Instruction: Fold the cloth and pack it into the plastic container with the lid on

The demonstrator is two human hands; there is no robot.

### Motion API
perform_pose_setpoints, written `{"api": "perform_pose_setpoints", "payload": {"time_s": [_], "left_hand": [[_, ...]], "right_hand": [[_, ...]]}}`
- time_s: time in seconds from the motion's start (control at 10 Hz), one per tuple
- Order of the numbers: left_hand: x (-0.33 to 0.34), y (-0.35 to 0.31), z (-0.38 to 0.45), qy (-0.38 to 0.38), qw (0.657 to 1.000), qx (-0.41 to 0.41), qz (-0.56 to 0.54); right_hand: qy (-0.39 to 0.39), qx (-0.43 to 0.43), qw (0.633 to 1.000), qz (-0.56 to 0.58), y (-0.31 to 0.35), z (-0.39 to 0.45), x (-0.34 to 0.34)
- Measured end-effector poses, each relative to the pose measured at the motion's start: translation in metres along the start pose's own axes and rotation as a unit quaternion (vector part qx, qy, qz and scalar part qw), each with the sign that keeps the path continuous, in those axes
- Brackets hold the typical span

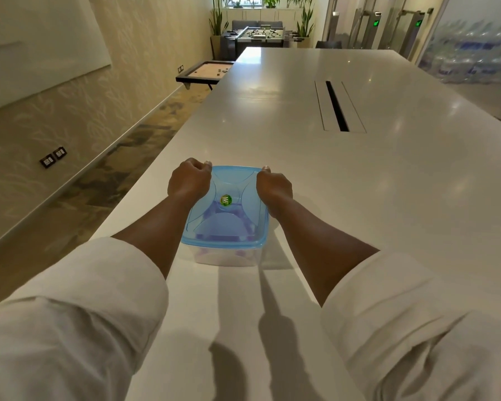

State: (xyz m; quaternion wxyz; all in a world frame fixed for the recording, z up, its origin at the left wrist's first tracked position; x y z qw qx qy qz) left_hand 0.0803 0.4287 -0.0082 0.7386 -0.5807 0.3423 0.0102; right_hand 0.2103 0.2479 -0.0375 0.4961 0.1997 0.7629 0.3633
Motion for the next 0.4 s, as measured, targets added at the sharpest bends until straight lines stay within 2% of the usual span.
{"api": "perform_pose_setpoints", "payload": {"time_s": [0.2,0.4], "left_hand": [[-0.004,-0.009,-0.005,-0.013,0.997,0.024,0.069],[-0.007,-0.035,-0.016,-0.087,0.968,0.092,0.217]], "right_hand": [[-0.013,0.015,1.000,-0.005,-0.003,-0.005,-0.004],[-0.012,0.026,0.999,0.022,-0.005,-0.003,-0.008]]}}
Point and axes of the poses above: each hand's wrist, its own z-axis towards the middle knuckle, its own x-axis out of the palm, y = z × x, the point moved 8 cm from there along z, towards the middle knuckle, and after that the axes turned 13 degrees about -z, right-handed, at the moved point
